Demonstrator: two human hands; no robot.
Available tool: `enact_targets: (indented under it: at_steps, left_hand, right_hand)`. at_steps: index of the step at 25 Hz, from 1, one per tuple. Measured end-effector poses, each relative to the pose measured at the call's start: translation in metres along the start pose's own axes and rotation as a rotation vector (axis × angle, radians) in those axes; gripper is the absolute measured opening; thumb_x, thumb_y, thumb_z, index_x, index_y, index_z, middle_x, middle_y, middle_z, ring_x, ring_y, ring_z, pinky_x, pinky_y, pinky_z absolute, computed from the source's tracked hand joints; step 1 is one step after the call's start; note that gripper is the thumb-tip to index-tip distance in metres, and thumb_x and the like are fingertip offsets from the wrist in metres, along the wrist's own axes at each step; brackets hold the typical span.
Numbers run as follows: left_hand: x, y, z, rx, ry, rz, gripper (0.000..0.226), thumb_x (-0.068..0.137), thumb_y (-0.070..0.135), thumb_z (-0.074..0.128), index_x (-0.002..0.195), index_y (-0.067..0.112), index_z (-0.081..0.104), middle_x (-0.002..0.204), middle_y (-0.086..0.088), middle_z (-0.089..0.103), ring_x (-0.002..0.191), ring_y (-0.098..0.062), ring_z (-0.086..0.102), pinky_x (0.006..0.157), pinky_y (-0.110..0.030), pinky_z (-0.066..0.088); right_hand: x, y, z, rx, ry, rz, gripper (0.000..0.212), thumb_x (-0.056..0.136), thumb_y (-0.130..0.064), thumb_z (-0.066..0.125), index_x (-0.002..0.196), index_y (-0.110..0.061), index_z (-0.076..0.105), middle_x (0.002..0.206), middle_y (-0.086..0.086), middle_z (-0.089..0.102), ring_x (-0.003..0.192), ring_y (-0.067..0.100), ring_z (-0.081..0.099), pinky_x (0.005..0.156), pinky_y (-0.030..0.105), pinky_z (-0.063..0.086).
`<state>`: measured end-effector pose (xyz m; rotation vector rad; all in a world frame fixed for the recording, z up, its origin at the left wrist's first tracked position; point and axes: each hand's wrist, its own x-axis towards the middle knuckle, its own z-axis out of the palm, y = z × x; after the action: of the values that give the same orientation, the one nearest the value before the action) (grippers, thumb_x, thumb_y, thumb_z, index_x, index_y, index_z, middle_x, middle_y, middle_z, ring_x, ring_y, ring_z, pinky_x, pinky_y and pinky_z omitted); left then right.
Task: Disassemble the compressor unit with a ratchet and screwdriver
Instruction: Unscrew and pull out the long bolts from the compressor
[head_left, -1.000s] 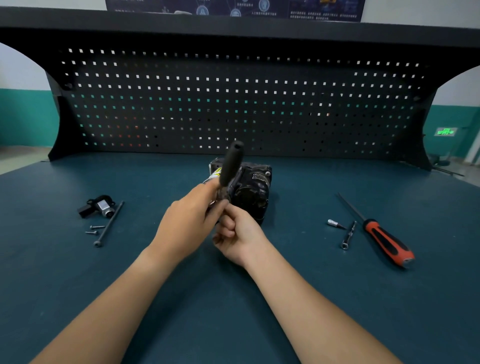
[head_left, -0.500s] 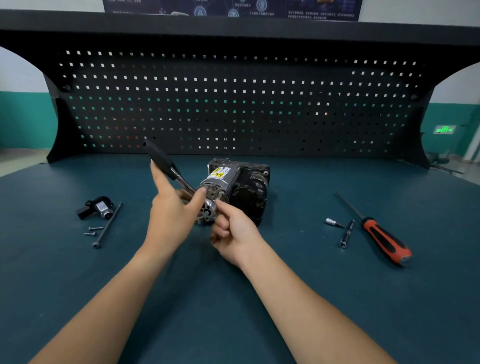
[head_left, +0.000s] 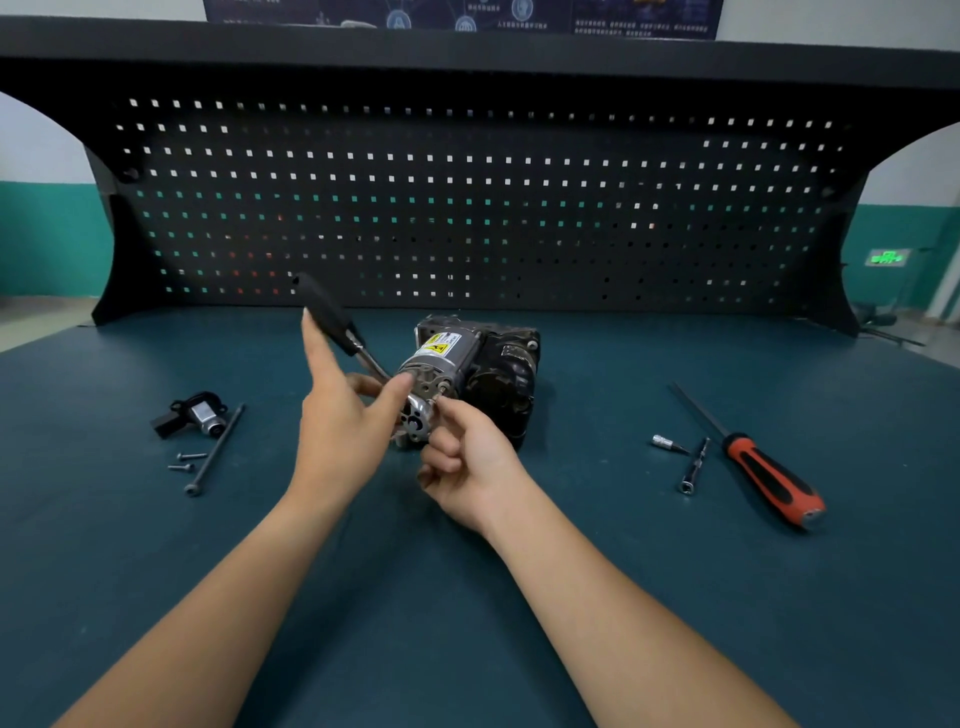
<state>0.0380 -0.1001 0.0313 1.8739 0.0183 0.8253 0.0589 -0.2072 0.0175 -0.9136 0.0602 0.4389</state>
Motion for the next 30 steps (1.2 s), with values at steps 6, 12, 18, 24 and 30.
enact_targets:
  at_steps: [6,12,18,24,30]
  left_hand:
    - [-0.015,0.012,0.007,0.303,-0.048,0.400,0.102,0.081,0.022,0.071,0.140,0.053,-0.007,0.072,0.019,0.055,0.060,-0.010,0.061,0.059,-0.029,0.047]
    - [-0.007,0.003,0.006,0.032,0.001,0.123,0.100,0.083,0.022,0.069,0.144,0.046,-0.006,0.072,0.014,0.058,0.062,-0.007,0.061,0.069,-0.032,0.050]
    - [-0.015,0.011,0.009,0.229,-0.021,0.335,0.098,0.082,0.019,0.069,0.139,0.052,-0.003,0.072,0.013,0.057,0.056,-0.009,0.057,0.061,-0.029,0.044]
    - [-0.014,0.009,0.013,0.269,0.000,0.330,0.095,0.086,0.019,0.064,0.140,0.052,-0.007,0.074,0.014,0.056,0.060,-0.016,0.059,0.063,-0.032,0.044]
    - [0.002,-0.002,0.007,-0.420,0.007,-0.301,0.085,0.091,0.015,0.058,0.148,0.032,-0.004,0.072,0.002,0.066,0.063,-0.012,0.066,0.051,-0.024,0.053]
  right_hand:
    - [0.001,-0.003,-0.003,-0.030,0.009,0.002,0.032,0.094,-0.022,0.045,0.062,-0.022,0.044,0.029,-0.006,0.024,0.026,0.006,0.021,0.046,0.019,0.022]
    - [-0.001,-0.003,-0.002,-0.015,0.016,0.006,0.035,0.094,-0.024,0.046,0.060,-0.022,0.042,0.031,-0.008,0.025,0.026,0.005,0.019,0.049,0.021,0.020]
    - [0.000,-0.005,-0.004,-0.020,-0.007,0.006,0.037,0.095,-0.020,0.044,0.059,-0.020,0.042,0.029,-0.007,0.024,0.025,0.006,0.020,0.050,0.021,0.021]
    - [0.000,-0.005,-0.005,-0.025,0.000,0.008,0.037,0.095,-0.024,0.045,0.058,-0.022,0.043,0.029,-0.007,0.025,0.025,0.005,0.020,0.049,0.020,0.020]
    - [0.002,-0.001,0.000,-0.006,-0.064,0.026,0.037,0.096,-0.029,0.042,0.061,-0.022,0.042,0.031,-0.007,0.026,0.026,0.005,0.021,0.050,0.021,0.023]
